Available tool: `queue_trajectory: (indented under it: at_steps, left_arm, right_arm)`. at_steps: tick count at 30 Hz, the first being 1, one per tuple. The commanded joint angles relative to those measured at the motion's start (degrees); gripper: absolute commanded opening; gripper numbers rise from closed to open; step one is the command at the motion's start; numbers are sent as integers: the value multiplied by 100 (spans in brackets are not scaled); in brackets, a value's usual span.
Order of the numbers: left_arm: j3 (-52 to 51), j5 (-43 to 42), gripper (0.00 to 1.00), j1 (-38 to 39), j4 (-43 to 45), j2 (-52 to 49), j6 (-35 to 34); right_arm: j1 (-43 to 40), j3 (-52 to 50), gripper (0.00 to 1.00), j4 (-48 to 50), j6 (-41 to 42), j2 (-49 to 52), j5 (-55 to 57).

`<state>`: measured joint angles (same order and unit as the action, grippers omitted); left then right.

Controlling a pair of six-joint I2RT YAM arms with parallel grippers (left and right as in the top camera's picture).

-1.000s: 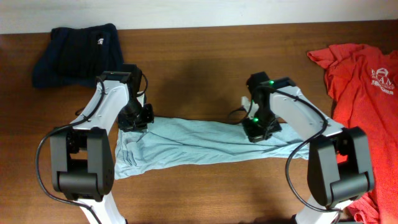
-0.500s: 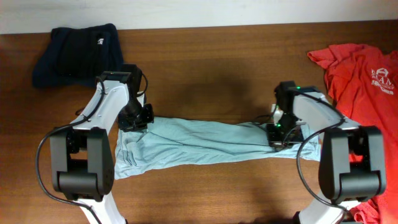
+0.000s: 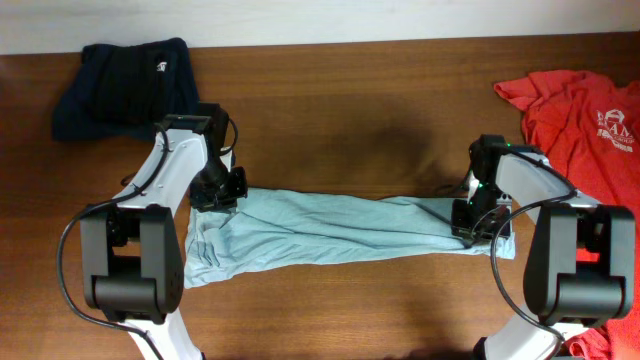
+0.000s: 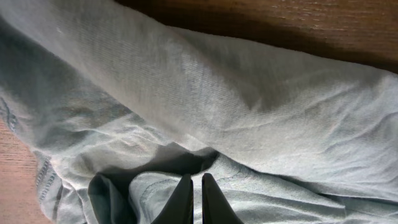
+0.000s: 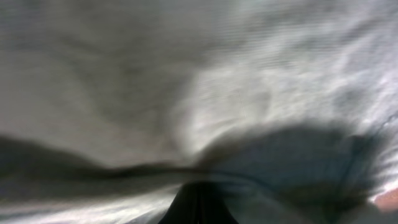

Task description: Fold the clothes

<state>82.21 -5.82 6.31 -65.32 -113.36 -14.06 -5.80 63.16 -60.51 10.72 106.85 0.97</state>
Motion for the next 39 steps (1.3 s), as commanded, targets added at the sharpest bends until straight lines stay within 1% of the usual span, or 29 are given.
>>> queue_trajectory:
  at_steps: [1, 8, 17, 18, 19, 21, 24, 26, 27, 29, 30, 32, 34, 37, 39]
  left_arm:
    - [-44, -39, 7, -7, 0, -13, 90]
    - [-44, -39, 8, -7, 4, -13, 90]
    - [-44, -20, 8, -7, 0, -13, 90]
    - [-44, 44, 8, -7, 0, -13, 90]
    - [-44, 131, 8, -7, 0, -13, 90]
    - [-44, 225, 12, -7, 0, -13, 90]
    - [-42, 221, 24, -7, 7, -13, 90]
    - [-42, 251, 31, -7, 7, -13, 92]
    - [-42, 350, 36, -7, 7, -13, 90]
    - [-42, 420, 37, -7, 4, -13, 90]
    - [-42, 415, 37, -7, 4, -13, 90]
    - [-42, 417, 37, -7, 7, -13, 90]
    - [-42, 422, 38, -7, 22, -13, 87]
    - [-42, 472, 42, -7, 61, -13, 87]
    - [-42, 437, 42, -7, 98, -13, 87]
  right_arm:
    - [-173, -201, 4, 144, 223, -101, 299]
    - [-485, -76, 4, 282, 223, -103, 157]
    - [-516, 398, 5, -44, 175, -103, -258]
    - [-516, 522, 10, -142, 173, -103, -317]
    - [-516, 627, 13, -223, 153, -103, -341]
    - [-516, 828, 16, -367, 109, -103, -345]
    - [-516, 1126, 28, -511, 7, -103, -378]
    - [-516, 1248, 33, -529, 4, -103, -378]
    - [-516, 1274, 39, -522, 4, -103, -378]
    - [-516, 1274, 43, -514, 0, -103, -378]
    - [-514, 1272, 43, -516, -79, -103, -407]
    - [-503, 1272, 43, -518, -492, -103, -791]
    - [-505, 1272, 43, -501, -1032, -103, -1543]
    - [-503, 1272, 43, -481, -1919, -103, -2645]
    - [-503, 1272, 43, -417, -2061, -103, -2833]
